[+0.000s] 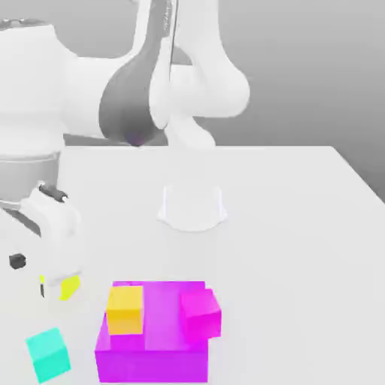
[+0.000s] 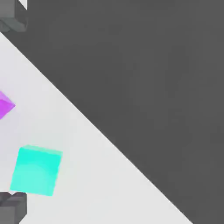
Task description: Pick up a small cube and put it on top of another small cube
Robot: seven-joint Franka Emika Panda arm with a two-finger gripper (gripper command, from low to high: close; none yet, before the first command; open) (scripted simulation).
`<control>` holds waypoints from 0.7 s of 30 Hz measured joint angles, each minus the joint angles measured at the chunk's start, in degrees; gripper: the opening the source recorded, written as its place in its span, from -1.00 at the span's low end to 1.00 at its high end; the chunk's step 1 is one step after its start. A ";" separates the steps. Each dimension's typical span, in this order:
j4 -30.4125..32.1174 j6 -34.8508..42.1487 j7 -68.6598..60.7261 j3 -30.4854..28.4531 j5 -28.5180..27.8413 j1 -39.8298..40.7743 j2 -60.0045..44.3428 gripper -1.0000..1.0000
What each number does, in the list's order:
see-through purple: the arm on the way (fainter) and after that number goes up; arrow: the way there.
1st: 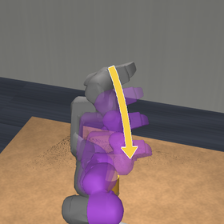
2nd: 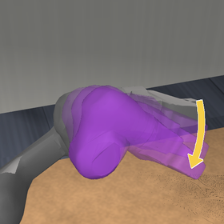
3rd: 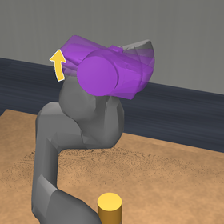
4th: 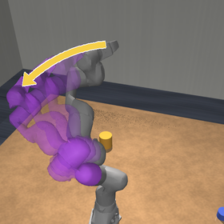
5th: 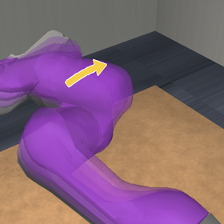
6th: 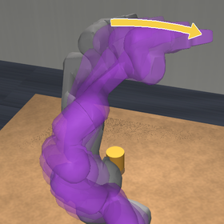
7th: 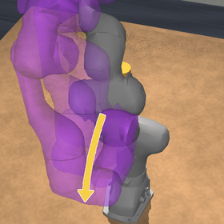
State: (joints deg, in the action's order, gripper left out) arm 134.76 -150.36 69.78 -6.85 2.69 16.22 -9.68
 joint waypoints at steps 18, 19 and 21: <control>-0.84 -7.64 0.95 0.62 4.12 3.28 -14.59 -1.00; -0.45 -6.12 1.31 0.21 3.62 2.98 -12.68 -1.00; 0.51 -3.07 1.81 -0.27 2.40 2.35 -8.64 -1.00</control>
State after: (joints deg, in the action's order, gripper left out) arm 135.27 -153.42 71.59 -7.12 5.09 18.58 -18.32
